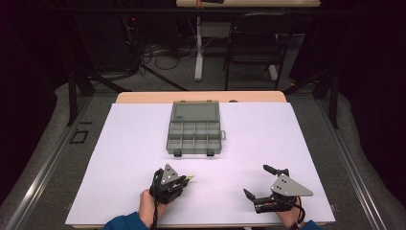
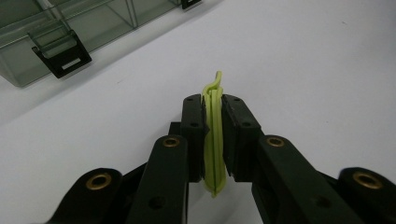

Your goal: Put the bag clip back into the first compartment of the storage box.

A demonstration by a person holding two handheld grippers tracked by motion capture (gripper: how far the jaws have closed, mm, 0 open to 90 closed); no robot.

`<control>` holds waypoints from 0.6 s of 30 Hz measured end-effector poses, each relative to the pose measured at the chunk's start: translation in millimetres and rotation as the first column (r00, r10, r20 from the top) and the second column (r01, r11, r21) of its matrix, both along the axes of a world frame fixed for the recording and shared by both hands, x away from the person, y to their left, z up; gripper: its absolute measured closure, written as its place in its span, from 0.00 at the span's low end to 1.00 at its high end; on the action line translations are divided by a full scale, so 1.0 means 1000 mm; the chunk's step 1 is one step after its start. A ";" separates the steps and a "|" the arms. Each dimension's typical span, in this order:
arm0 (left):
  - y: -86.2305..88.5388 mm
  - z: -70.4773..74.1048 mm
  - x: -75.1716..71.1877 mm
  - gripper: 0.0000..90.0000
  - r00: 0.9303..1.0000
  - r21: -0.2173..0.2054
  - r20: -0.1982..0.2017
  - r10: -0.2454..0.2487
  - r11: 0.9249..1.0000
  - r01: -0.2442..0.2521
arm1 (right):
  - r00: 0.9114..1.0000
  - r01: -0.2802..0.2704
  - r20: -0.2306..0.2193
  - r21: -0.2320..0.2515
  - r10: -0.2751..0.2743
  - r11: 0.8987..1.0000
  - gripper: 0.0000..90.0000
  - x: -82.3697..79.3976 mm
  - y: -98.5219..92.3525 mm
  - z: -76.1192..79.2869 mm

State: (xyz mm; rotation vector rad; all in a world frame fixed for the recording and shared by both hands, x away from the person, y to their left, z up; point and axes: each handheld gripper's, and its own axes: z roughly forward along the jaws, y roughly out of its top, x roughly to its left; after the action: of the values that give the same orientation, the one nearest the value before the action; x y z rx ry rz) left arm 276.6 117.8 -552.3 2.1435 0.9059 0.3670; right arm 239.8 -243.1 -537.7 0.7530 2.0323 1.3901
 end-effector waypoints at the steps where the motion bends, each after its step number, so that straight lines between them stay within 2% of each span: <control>1: 0.000 0.000 0.000 0.89 1.000 0.000 0.000 0.001 1.000 -0.001 | 1.000 0.000 0.001 0.001 0.000 1.000 0.00 0.000 0.000 0.000; 18: 0.009 0.004 0.002 0.89 1.000 -0.015 0.006 0.022 1.000 -0.022 | 1.000 -0.005 -0.002 -0.005 0.005 1.000 0.00 0.000 0.001 -0.001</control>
State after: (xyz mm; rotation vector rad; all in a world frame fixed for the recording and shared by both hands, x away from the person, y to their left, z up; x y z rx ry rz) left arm 279.1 127.1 -548.7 2.1195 0.9265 0.3772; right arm 240.0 -242.1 -538.2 0.7482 2.0397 1.3868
